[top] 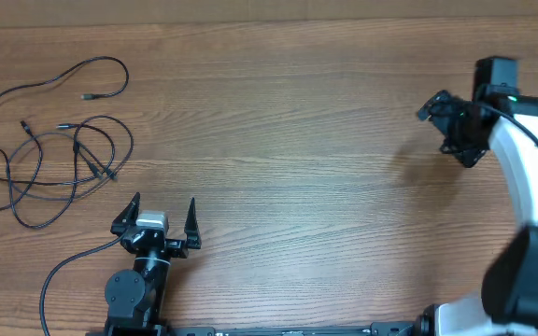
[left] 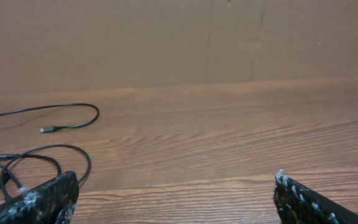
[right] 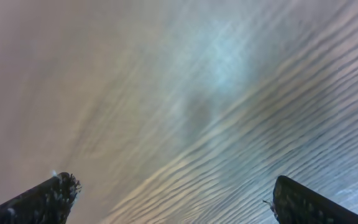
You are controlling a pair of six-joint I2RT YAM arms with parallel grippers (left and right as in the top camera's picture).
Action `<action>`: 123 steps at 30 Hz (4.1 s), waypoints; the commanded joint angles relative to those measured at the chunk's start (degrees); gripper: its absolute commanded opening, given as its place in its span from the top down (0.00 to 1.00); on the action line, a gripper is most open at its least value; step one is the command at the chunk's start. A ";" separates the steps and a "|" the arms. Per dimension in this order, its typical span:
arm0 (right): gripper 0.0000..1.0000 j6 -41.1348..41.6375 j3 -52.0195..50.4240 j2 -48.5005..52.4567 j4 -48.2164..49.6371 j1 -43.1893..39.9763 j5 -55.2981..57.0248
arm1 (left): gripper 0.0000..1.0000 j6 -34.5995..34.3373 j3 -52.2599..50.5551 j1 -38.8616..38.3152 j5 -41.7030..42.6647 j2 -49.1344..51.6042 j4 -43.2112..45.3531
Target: Untangle cables
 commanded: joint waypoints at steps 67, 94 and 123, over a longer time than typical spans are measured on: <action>0.00 -0.04 -39.50 -79.25 -10.23 2.54 0.70 | 0.00 1.29 -0.20 0.61 -0.76 -0.66 -0.11; 0.00 -0.07 -45.94 -95.08 -6.12 11.04 1.33 | 0.00 1.29 -0.20 0.61 -0.76 -0.66 -0.11; 0.00 -45.33 -69.77 -95.10 65.48 11.15 -12.26 | 0.01 1.29 -0.20 0.61 -0.76 -0.66 -0.11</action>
